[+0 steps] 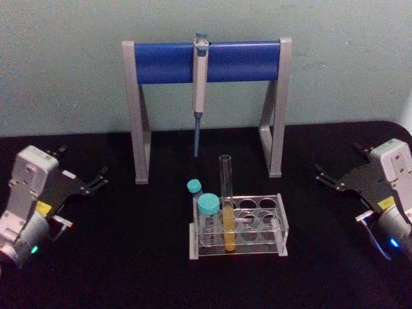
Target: Pick up the test tube from the test tube rack, shake it, then place it back into the test tube rack.
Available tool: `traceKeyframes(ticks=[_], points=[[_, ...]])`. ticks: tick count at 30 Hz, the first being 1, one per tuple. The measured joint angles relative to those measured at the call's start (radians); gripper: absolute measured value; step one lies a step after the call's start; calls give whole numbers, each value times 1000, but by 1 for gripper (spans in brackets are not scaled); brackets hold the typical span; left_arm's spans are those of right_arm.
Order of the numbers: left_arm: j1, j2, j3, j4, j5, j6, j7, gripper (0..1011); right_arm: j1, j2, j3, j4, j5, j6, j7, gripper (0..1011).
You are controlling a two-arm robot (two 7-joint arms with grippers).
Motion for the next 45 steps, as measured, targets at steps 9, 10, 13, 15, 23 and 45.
traceKeyframes(ticks=[9, 10, 13, 15, 23, 45], points=[[0, 0, 0, 0, 0, 0, 0, 1001, 1, 1, 0, 0, 0, 0, 0, 1000], [0, 0, 0, 0, 0, 0, 0, 1001, 1, 1, 0, 0, 0, 0, 0, 1000], [0, 0, 0, 0, 0, 0, 0, 1001, 1, 1, 0, 0, 0, 0, 0, 1000], [0, 0, 0, 0, 0, 0, 0, 1001, 1, 1, 0, 0, 0, 0, 0, 1000], [0, 0, 0, 0, 0, 0, 0, 1001, 1, 1, 0, 0, 0, 0, 0, 1000], [0, 0, 0, 0, 0, 0, 0, 1001, 1, 1, 0, 0, 0, 0, 0, 1000]])
